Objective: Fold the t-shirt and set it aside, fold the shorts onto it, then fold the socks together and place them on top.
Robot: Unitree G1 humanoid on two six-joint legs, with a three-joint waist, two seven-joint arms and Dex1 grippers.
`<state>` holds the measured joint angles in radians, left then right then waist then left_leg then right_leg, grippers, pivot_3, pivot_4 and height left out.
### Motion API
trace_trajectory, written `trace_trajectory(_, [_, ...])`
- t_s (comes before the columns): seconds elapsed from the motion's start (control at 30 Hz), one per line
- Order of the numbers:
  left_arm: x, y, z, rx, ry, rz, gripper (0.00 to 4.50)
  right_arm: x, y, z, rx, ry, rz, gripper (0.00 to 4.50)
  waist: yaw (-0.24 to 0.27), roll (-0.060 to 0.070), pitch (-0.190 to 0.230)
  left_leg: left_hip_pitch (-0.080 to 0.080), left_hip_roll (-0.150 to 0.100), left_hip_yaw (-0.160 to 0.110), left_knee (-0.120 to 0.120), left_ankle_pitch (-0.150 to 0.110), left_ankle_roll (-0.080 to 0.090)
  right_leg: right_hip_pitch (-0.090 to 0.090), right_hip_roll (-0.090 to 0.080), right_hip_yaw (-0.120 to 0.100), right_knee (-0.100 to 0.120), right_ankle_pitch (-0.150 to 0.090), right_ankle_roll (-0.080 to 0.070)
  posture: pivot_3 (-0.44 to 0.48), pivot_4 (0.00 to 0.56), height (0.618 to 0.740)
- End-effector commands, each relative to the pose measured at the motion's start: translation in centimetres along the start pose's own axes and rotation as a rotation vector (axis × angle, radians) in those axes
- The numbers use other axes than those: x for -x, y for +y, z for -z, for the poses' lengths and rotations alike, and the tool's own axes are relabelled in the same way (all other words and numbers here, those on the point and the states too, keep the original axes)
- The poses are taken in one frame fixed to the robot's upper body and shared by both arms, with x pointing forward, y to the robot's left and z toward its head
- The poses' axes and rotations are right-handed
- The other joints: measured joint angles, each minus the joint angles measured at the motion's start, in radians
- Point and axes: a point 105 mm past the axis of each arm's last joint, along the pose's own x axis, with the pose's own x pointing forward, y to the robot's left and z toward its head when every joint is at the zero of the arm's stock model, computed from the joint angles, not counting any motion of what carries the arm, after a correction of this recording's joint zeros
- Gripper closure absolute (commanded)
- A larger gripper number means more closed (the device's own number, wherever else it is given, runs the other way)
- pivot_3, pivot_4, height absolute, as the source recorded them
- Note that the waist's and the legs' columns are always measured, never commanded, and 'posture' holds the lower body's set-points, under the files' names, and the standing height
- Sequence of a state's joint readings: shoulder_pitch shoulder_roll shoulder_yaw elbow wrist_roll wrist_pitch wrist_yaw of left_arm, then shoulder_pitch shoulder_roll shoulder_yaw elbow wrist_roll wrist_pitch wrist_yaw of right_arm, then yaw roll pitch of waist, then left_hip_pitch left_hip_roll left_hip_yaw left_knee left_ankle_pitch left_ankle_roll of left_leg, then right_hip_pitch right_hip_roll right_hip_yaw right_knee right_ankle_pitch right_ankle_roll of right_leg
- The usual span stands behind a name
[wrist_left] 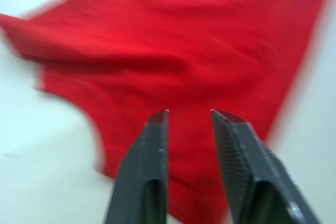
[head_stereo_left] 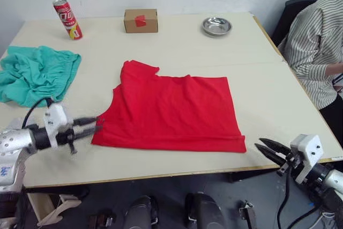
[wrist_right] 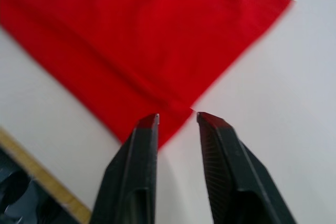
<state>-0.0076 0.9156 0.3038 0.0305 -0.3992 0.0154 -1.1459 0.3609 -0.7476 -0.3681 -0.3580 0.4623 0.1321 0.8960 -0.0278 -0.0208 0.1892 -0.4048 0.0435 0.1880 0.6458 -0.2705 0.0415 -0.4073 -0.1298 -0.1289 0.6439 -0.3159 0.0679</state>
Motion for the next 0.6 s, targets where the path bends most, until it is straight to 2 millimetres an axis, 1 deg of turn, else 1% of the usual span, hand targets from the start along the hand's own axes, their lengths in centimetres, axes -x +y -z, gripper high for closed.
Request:
trace_trajectory(0.03, [0.4,-1.7,0.2,-0.098,0.049,0.086,2.11,-1.0,1.8,-0.6,0.142,0.019,-0.148,2.26,0.006,-0.001,0.0,0.0,0.0,0.0,0.0,0.0,0.0,0.0,0.0,-0.001,0.0,0.0,0.0,0.0,0.15,0.74])
trace_trajectory(0.07, [0.3,-2.1,0.8,-0.116,0.07,0.088,1.87,-1.5,1.9,-0.3,0.182,0.036,-0.168,2.0,0.007,-0.001,0.0,0.0,0.0,0.0,0.0,0.0,0.0,0.0,0.0,-0.001,0.0,0.0,0.0,0.0,0.15,0.74])
trace_trajectory(0.1, [0.0,-2.1,1.3,-0.139,0.084,0.075,1.54,-2.0,1.9,0.0,0.214,0.051,-0.174,1.65,0.007,-0.001,0.0,0.0,0.0,0.0,0.0,0.0,0.0,0.0,0.0,0.0,-0.001,0.0,0.0,0.0,0.15,0.74])
trace_trajectory(0.13, [-0.2,-2.2,1.7,-0.147,0.099,0.072,1.54,-2.5,1.9,0.4,0.229,0.066,-0.185,1.65,0.007,-0.001,0.0,0.0,0.0,0.0,0.0,-0.001,0.0,-0.001,0.0,0.0,-0.001,0.0,-0.001,0.0,0.15,0.74])
trace_trajectory(0.23, [-1.0,-1.9,2.3,-0.148,0.107,0.03,1.54,-3.7,1.6,1.0,0.28,0.098,-0.205,1.65,0.006,-0.001,0.0,-0.001,0.0,0.0,0.0,-0.002,0.002,-0.001,-0.001,0.0,-0.001,0.0,-0.001,0.0,0.15,0.74])
trace_trajectory(0.3, [-1.3,-1.7,3.1,-0.19,0.149,0.035,1.54,-4.3,1.2,1.2,0.31,0.115,-0.202,1.65,0.005,-0.001,0.0,-0.001,0.0,0.0,-0.001,-0.001,0.0,-0.002,-0.001,0.0,-0.001,0.0,-0.002,0.0,0.15,0.74])
trace_trajectory(0.4, [-1.8,-1.3,4.4,-0.226,0.204,0.048,1.52,-5.0,1.1,1.8,0.326,0.137,-0.222,2.26,0.004,0.0,-0.001,-0.001,0.0,0.0,0.0,0.0,-0.001,-0.002,-0.001,-0.001,-0.001,0.0,-0.002,0.0,0.15,0.74])
trace_trajectory(0.43, [-2.1,-1.1,4.6,-0.227,0.21,0.047,1.52,-5.1,1.1,2.0,0.319,0.148,-0.224,2.59,0.004,0.0,-0.001,-0.001,0.0,0.0,0.0,0.0,-0.001,-0.001,-0.001,-0.001,0.0,0.0,-0.002,0.0,0.15,0.74])
trace_trajectory(0.53, [-2.8,-0.6,5.1,-0.226,0.219,0.051,2.14,-5.3,0.9,2.5,0.297,0.182,-0.226,3.58,0.005,0.003,-0.003,0.001,0.0,-0.001,0.0,-0.002,0.003,0.0,-0.001,-0.001,0.0,0.001,-0.002,0.0,0.15,0.74])
trace_trajectory(0.6, [-3.1,-0.4,5.3,-0.244,0.231,0.068,2.73,-5.3,0.6,2.4,0.299,0.194,-0.223,4.27,0.005,0.005,-0.005,0.002,0.001,-0.001,0.0,-0.002,0.004,0.001,-0.001,-0.001,0.0,0.001,-0.003,0.0,0.15,0.74])
